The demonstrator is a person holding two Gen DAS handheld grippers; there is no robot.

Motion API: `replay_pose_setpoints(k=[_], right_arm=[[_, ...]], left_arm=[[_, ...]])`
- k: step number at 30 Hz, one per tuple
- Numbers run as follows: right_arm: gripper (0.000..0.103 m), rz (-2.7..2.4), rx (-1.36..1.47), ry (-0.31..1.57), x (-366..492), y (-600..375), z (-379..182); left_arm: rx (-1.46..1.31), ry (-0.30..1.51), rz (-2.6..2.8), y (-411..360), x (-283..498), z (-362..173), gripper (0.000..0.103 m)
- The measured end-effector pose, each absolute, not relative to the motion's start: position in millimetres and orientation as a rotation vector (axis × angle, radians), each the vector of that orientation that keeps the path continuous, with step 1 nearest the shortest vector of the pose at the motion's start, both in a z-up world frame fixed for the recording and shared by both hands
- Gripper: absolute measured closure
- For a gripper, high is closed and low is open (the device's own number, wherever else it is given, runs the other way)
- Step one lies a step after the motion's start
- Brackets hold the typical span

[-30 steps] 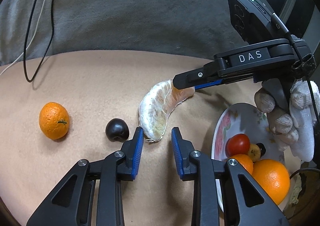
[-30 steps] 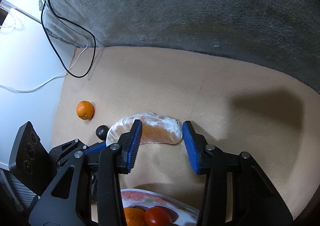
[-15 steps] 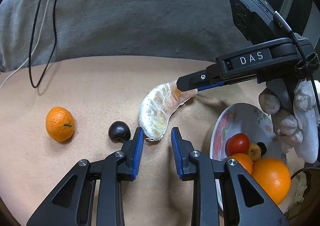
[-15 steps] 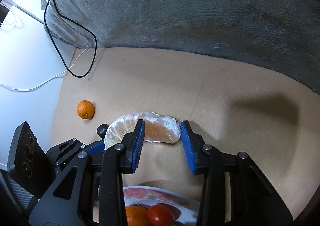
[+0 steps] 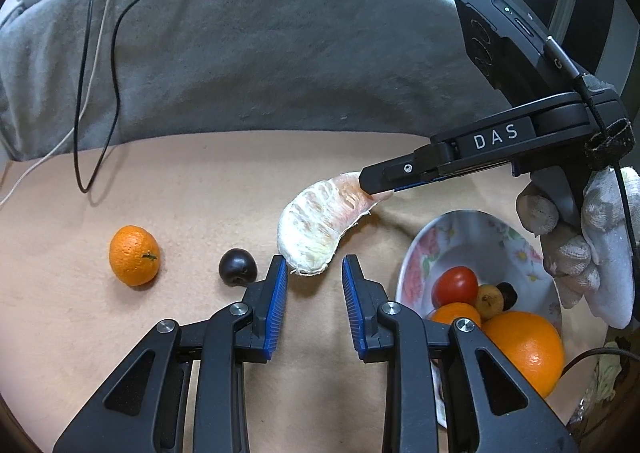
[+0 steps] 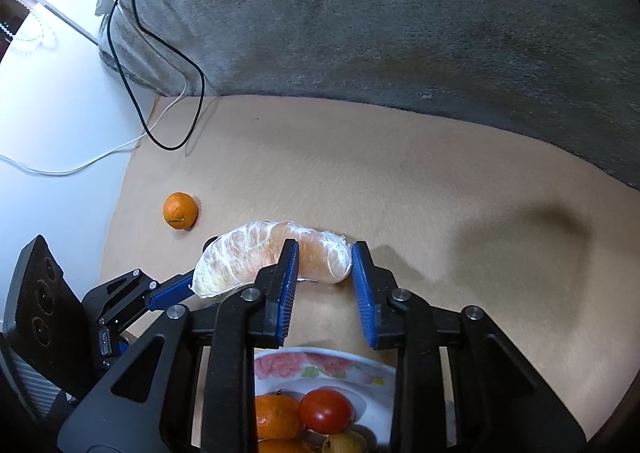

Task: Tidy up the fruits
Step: 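Carry the pomelo segment with both tools over the plate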

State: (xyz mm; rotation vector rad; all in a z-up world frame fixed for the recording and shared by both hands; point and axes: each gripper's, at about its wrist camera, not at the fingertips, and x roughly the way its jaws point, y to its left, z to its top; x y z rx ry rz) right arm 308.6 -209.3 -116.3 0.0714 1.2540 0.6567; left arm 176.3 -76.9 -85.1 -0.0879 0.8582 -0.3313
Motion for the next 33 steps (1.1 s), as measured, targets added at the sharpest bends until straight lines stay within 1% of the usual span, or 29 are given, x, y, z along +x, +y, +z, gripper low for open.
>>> replay_pose_setpoints(k=[20,33], right_arm=[[0.077,0.631,0.066,1.17,270.5,-242.2,-73.9],[0.077,0.592,0.077,1.12,238.4,-280.1,-53.8]], left_arm=[[-0.06,0.802,-0.382,-87.8,144.5,-54.7,0.077],[-0.03,0.774,-0.433,-117.3,131.6,-41.7,0.077]])
